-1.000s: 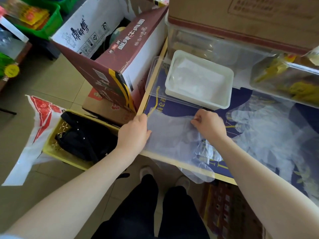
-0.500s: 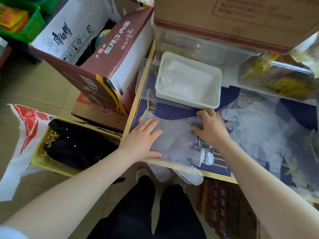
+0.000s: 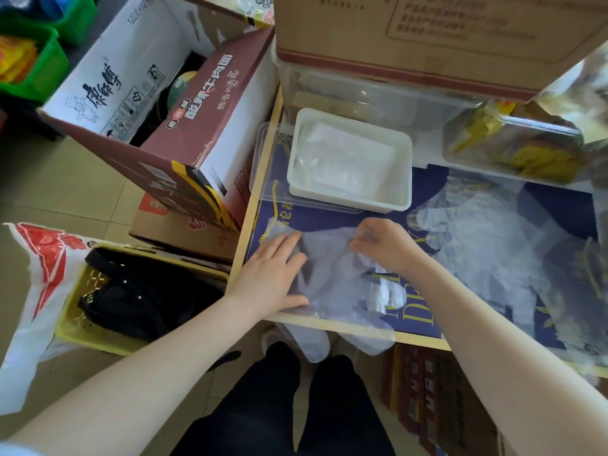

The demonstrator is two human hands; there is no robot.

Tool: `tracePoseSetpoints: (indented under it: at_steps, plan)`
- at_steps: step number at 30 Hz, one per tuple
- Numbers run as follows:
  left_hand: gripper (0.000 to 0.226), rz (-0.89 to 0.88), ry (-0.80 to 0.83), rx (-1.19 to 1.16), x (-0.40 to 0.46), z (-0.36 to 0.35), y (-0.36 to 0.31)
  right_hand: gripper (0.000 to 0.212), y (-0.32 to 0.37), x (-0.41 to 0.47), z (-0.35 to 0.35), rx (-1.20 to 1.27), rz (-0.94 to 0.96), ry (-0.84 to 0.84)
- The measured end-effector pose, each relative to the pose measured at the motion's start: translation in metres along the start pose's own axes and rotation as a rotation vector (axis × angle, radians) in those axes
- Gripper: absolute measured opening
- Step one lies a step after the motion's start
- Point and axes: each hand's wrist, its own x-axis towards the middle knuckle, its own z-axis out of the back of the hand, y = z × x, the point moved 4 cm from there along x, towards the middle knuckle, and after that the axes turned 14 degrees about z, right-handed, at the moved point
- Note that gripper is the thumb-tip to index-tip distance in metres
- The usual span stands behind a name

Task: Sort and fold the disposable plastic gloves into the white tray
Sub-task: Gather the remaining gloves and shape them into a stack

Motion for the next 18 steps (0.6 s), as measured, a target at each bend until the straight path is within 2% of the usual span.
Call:
tracePoseSetpoints:
  at_steps: [3, 6, 9, 11, 12, 15, 16, 18]
  plan:
    - [0.058, -0.012, -0.066, -0.066, 0.008, 0.008, 0.0, 0.016, -0.003, 0.006, 0.0, 0.142, -0.015, -0.113]
    - [0.067, 0.009, -0.04, -0.044, 0.015, 0.009, -0.003, 0.003, -0.007, 0.005, 0.005, -0.055, -0.001, -0.216]
    - [0.087, -0.032, -0.03, 0.067, 0.014, 0.004, -0.007, 0.025, -0.015, -0.014, 0.016, -0.286, -0.027, -0.429]
    - [0.091, -0.041, -0.036, 0.104, 0.014, 0.002, -0.007, 0.029, -0.018, -0.03, 0.019, -0.282, -0.042, -0.524]
    - [0.089, -0.046, -0.025, 0.116, 0.014, 0.001, -0.006, 0.029, -0.022, -0.033, 0.016, -0.219, -0.041, -0.493]
    - [0.084, -0.039, -0.013, 0.128, 0.015, -0.004, -0.003, 0.034, -0.035, -0.034, -0.005, -0.113, -0.014, -0.214]
    - [0.084, -0.034, -0.018, 0.132, 0.015, -0.005, -0.002, 0.038, -0.037, -0.035, -0.01, -0.13, 0.015, -0.163]
    - [0.085, -0.053, -0.015, 0.115, 0.013, -0.003, -0.002, 0.042, -0.039, -0.035, -0.013, -0.15, 0.034, -0.171]
